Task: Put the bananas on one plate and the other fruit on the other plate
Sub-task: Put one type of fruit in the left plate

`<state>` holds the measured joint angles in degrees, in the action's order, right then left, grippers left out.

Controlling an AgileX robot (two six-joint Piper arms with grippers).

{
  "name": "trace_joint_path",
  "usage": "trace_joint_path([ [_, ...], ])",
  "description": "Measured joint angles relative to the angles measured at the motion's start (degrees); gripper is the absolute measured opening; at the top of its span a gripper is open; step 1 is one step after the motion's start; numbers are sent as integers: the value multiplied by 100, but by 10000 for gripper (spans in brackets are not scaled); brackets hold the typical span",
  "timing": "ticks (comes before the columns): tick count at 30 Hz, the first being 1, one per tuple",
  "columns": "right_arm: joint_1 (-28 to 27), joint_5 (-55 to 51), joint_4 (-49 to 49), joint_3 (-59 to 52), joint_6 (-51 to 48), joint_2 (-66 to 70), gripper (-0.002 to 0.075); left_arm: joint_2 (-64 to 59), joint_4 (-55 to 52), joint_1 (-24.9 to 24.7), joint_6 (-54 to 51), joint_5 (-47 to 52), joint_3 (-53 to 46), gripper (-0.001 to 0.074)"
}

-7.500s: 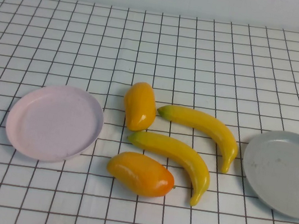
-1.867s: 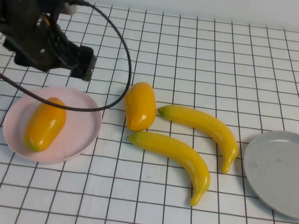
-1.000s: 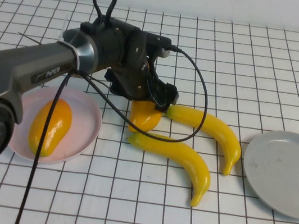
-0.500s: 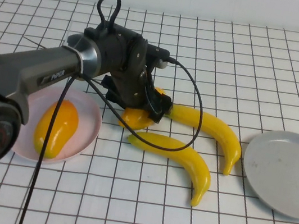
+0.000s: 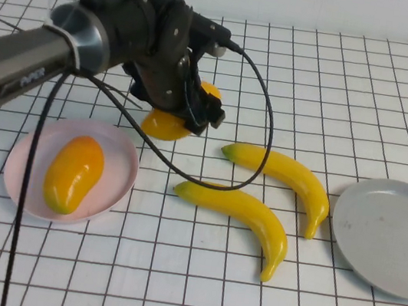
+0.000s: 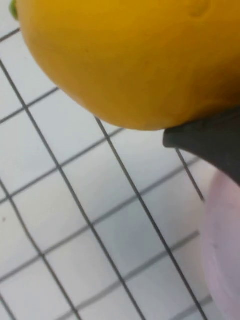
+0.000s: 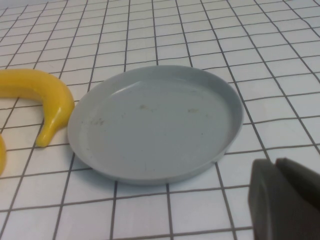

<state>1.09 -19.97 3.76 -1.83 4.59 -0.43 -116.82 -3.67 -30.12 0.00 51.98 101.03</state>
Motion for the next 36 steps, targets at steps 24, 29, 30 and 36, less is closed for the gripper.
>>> trace_joint_path([
  [24, 0, 0, 0, 0, 0, 0, -15, 2075, -1154, 1110, 1318, 519, -2371, 537],
  [29, 0, 0, 0, 0, 0, 0, -15, 2107, -1098, 1507, 1380, -249, -2935, 537],
  [30, 0, 0, 0, 0, 0, 0, -15, 2079, -1088, 1561, 1393, -376, -2993, 537],
  [36, 0, 0, 0, 0, 0, 0, -15, 1757, -965, 1710, 1415, -985, -3079, 537],
])
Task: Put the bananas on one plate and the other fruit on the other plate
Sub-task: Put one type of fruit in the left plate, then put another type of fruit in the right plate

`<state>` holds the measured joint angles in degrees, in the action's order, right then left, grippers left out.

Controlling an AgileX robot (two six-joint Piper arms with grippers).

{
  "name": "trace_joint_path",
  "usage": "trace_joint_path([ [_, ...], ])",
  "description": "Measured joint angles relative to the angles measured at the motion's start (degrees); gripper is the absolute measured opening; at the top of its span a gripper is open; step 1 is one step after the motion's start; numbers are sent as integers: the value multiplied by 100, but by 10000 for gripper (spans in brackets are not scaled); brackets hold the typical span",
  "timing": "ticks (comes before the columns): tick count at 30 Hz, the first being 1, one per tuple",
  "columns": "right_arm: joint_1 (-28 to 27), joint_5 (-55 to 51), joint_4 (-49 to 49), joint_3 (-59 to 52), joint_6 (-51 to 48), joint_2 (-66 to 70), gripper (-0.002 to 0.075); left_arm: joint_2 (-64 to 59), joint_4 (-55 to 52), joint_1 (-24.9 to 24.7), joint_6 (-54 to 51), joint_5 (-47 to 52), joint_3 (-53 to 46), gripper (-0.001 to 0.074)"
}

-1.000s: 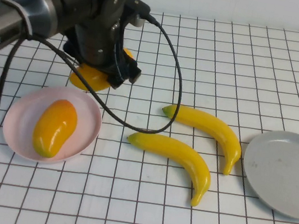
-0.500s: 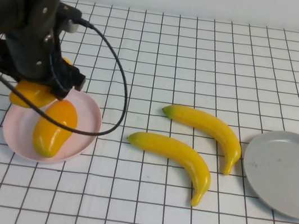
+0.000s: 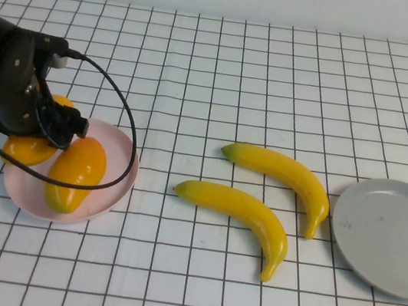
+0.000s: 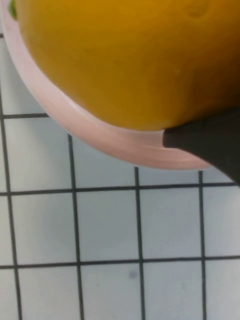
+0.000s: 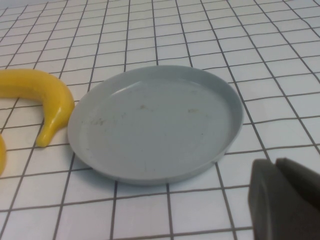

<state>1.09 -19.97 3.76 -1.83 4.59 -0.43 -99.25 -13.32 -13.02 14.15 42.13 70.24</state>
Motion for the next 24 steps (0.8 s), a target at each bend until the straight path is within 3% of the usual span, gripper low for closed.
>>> trace_joint_path([
  [4, 0, 0, 0, 0, 0, 0, -15, -183, 145, 8, -20, -216, -10, 558],
  [8, 0, 0, 0, 0, 0, 0, -15, -200, 195, 8, -180, -265, -10, 656],
  [10, 0, 0, 0, 0, 0, 0, -15, -200, 209, 8, -215, -278, -10, 667],
  [20, 0, 0, 0, 0, 0, 0, -15, 205, 536, 21, -831, -194, -21, 666],
  [24, 0, 0, 0, 0, 0, 0, -15, 881, 1746, 21, -1972, -213, -21, 557],
])
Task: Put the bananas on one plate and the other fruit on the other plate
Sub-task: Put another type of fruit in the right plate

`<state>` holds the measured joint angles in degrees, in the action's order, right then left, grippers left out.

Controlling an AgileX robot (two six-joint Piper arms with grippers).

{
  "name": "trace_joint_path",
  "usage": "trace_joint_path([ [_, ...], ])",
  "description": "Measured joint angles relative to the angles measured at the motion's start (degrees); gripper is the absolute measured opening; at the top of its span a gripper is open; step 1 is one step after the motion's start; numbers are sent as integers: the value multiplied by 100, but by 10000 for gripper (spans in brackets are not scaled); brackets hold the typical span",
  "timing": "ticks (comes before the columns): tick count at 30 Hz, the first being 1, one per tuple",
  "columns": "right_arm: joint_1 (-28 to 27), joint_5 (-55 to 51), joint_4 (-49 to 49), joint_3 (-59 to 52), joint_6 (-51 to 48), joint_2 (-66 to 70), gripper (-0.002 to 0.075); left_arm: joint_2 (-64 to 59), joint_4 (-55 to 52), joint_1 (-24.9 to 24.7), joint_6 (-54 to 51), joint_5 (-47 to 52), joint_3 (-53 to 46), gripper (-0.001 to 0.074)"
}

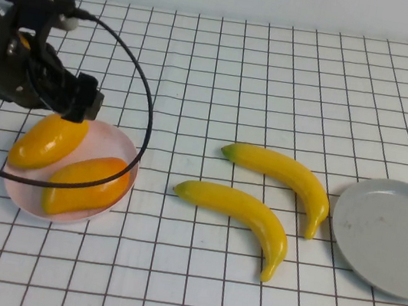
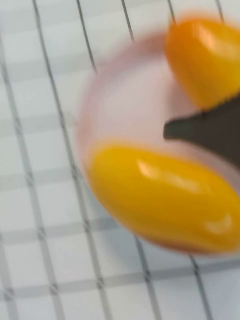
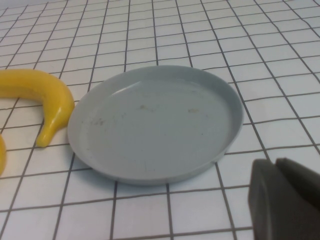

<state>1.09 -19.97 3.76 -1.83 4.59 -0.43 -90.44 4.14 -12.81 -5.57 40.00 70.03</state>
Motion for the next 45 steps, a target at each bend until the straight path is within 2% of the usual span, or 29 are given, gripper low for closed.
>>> trace_joint_path([
  [2, 0, 0, 0, 0, 0, 0, -15, 388, 811, 0, -743, 0, 0, 427],
  [6, 0, 0, 0, 0, 0, 0, -15, 1131, 1998, 0, -1780, 0, -199, 121],
  [9, 0, 0, 0, 0, 0, 0, -15, 1670, 2356, 0, -2132, 0, -475, 34],
  [15, 0, 0, 0, 0, 0, 0, -15, 2800, 2469, 0, -2259, -159, -1465, 6],
  [24, 0, 0, 0, 0, 0, 0, -15, 4872, 2623, 0, -2174, -1444, -3291, 3],
  [30, 0, 0, 0, 0, 0, 0, -15, 5727, 2617, 0, -2176, -1883, -3879, 0],
  [41, 0, 0, 0, 0, 0, 0, -15, 6918, 1970, 0, -2084, -2359, -4647, -2],
  [45, 0, 0, 0, 0, 0, 0, -15, 7315, 1068, 0, -1096, -2816, -5182, -2],
])
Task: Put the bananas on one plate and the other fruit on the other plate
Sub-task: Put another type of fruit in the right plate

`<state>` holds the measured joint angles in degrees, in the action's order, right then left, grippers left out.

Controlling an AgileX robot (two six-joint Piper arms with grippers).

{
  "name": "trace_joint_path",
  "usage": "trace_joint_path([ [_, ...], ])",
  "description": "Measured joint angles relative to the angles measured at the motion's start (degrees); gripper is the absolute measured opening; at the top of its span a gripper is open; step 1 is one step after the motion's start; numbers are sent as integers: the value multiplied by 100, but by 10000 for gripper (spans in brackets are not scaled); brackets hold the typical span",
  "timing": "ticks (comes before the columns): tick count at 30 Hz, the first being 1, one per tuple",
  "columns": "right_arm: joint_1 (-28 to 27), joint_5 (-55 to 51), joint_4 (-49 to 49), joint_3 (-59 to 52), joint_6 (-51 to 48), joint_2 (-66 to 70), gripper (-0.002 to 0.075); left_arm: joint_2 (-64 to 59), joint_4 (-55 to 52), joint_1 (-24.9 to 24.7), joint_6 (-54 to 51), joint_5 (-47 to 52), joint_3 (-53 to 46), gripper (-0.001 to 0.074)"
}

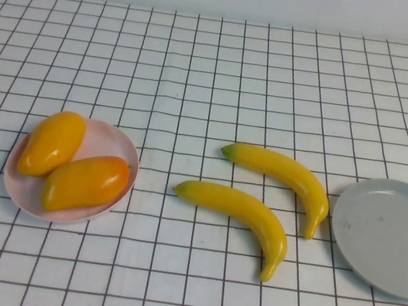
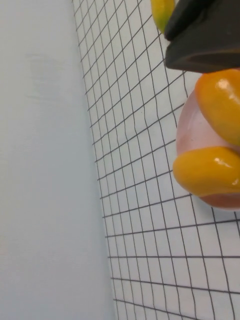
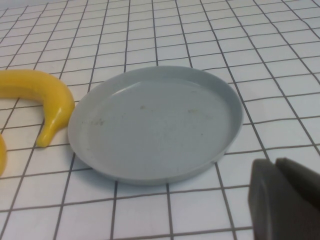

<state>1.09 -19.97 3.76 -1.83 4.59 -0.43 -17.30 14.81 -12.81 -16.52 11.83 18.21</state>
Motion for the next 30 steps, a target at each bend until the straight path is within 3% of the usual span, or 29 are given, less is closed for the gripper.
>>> trace_joint_path([
  [4, 0, 0, 0, 0, 0, 0, -15, 507, -1018, 176, 1160, -154, -494, -2],
  [13, 0, 0, 0, 0, 0, 0, -15, 1585, -1256, 1161, 1490, 27, -1417, -2],
  [19, 0, 0, 0, 0, 0, 0, -15, 1775, -1279, 1247, 1490, 132, -1930, -2],
  [30, 0, 0, 0, 0, 0, 0, -15, 1785, -1249, 1247, 1490, 915, -1964, -2],
])
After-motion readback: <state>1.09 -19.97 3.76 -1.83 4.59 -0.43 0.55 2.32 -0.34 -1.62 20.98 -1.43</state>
